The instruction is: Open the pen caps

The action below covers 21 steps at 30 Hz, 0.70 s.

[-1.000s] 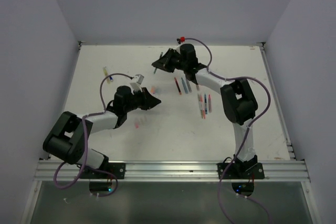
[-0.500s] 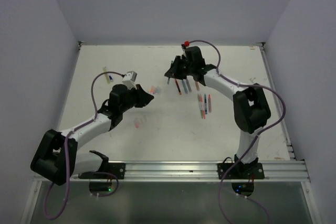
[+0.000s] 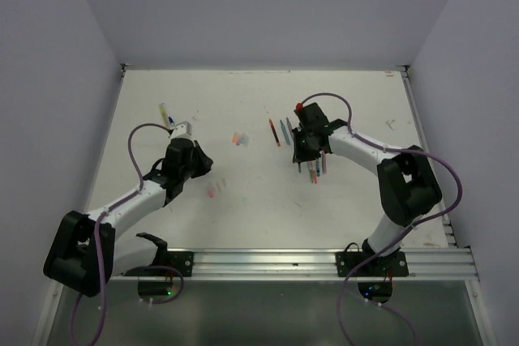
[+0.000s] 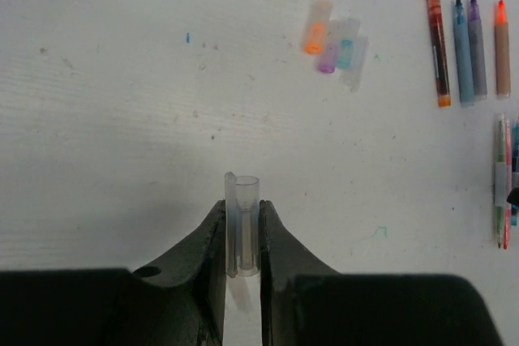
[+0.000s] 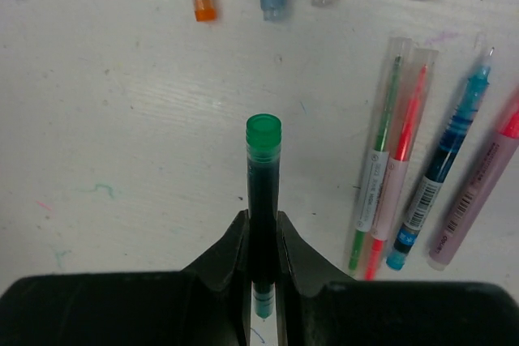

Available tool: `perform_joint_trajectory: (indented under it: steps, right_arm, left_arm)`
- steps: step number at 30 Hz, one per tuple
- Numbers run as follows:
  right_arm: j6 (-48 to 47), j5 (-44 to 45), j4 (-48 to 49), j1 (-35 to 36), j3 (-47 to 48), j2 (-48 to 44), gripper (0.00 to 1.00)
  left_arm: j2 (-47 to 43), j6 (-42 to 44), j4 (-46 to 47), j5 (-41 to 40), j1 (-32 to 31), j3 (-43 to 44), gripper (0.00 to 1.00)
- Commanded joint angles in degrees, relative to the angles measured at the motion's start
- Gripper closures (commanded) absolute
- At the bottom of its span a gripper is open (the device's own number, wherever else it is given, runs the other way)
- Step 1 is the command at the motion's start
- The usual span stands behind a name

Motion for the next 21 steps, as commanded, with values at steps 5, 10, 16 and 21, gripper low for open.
perform_joint_trajectory:
  steps: [5,10,16,21]
  right_arm:
    - [-3.25,5.01,-0.22,0.32,-1.53,0.28,1.00]
    - [-3.60,4.84,-0.05,0.32,-0.39,3.62,1.00]
    - [-3.69,5.62,0.48,0.32,0.05,5.12,1.00]
    - [-4.21,6.94,0.57,0.32,0.49,6.79,0.98]
  left_arm:
    - [-4.26,-4.13,-5.62,-4.05,0.25,-5.19,1.00]
    - [-3.91,-4.39,-5.79,-4.41,0.34,-5.47,1.00]
    - [-4.00,-5.88,-8.96,-3.89,0.34,-5.72,1.00]
    - [-5.58,-7.81,-8.17,-0.28,0.34,-9.32,1.00]
